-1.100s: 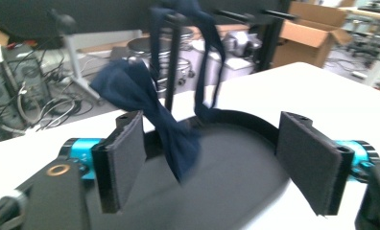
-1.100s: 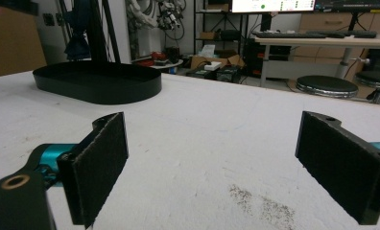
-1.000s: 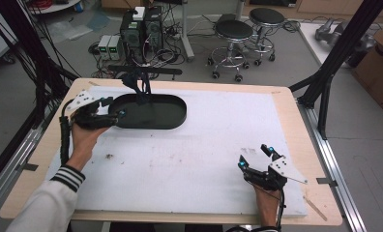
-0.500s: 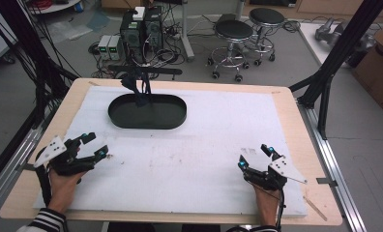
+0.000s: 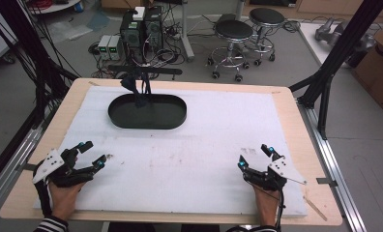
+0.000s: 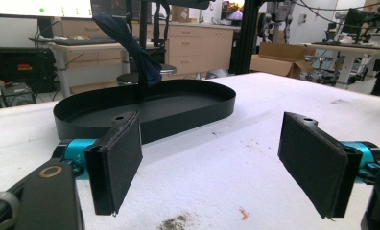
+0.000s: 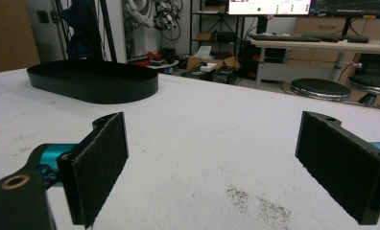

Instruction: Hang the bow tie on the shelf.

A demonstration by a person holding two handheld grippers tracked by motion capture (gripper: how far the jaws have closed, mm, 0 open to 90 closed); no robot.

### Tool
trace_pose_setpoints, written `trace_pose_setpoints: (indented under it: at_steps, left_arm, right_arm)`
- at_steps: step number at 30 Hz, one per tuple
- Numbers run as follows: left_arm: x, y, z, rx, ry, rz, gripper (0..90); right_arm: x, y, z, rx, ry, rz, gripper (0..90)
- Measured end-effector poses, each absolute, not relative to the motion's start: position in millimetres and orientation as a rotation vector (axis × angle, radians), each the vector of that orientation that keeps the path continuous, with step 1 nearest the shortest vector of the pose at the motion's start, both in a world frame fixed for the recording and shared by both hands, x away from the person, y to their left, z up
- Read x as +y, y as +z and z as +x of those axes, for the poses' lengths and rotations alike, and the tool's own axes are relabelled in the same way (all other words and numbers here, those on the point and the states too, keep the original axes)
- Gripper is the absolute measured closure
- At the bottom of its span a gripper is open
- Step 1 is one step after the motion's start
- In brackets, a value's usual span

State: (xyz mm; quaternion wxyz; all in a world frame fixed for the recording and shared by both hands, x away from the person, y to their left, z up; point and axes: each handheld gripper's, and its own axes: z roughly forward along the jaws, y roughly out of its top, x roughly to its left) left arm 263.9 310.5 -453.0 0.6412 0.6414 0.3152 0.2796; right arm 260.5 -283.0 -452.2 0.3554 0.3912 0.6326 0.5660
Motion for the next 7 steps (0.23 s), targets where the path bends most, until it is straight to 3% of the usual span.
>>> trace_pose_setpoints:
  at_steps: [7]
  left_arm:
    - [312.4, -453.7, 263.4, 0.726, 0.638, 1.438, 23.5]
  right_arm:
    - [-283.3, -452.3, 260.8, 1.636, 1.466, 1.009, 10.1]
